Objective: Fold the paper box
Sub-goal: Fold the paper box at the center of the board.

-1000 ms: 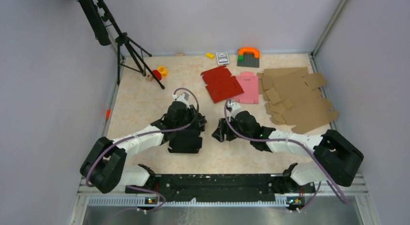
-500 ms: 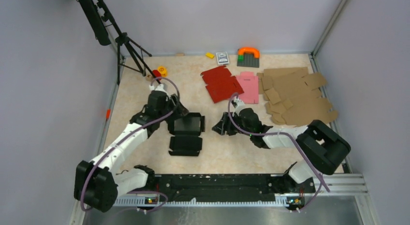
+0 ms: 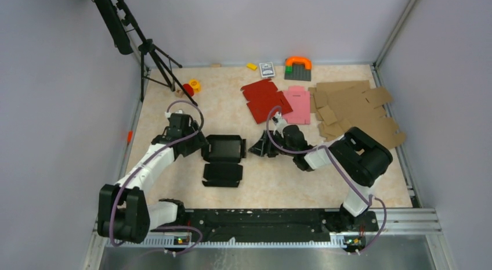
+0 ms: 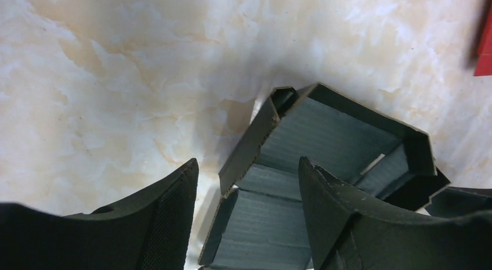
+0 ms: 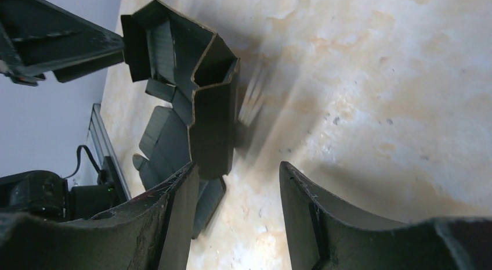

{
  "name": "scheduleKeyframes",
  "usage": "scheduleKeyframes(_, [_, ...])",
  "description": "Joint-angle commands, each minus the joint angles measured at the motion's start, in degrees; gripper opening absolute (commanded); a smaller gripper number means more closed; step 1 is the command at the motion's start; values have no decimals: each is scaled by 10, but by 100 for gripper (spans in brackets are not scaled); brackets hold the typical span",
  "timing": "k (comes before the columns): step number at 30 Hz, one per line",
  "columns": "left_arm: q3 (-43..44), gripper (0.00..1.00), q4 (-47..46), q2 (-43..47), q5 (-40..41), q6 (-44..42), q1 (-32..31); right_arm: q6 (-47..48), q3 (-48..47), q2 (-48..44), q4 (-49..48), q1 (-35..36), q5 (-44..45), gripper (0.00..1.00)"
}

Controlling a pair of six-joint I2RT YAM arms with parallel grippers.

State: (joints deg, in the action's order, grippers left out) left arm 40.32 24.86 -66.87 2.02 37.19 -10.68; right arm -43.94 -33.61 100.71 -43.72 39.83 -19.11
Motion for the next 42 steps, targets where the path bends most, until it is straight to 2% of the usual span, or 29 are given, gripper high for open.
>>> scheduleKeyframes(1, [0,64,-26,-32,-45,-19,25,-16,-33,37,-86,-9,-36,52])
scheduleKeyframes(5, [-6,59,-39,-52,-73,-20,37,-20,-55,69,-94,-9,-49,51])
scheduleKeyframes(13, [-8,40,-55,-90,-118,-20,38,-44,-76,113,-145,-9,-78,50])
scheduleKeyframes(23, [-18,30,-78,-103,-152,-10,36,-44,-88,117,-127,-5,-87,49])
scheduleKeyframes(34, [-26,27,-104,-107,-189,13,3,9,-103,80,3,3,-57,45])
scheduleKeyframes(42, [-34,27,-109,-80,-178,61,-107,100,-80,-24,174,2,26,39])
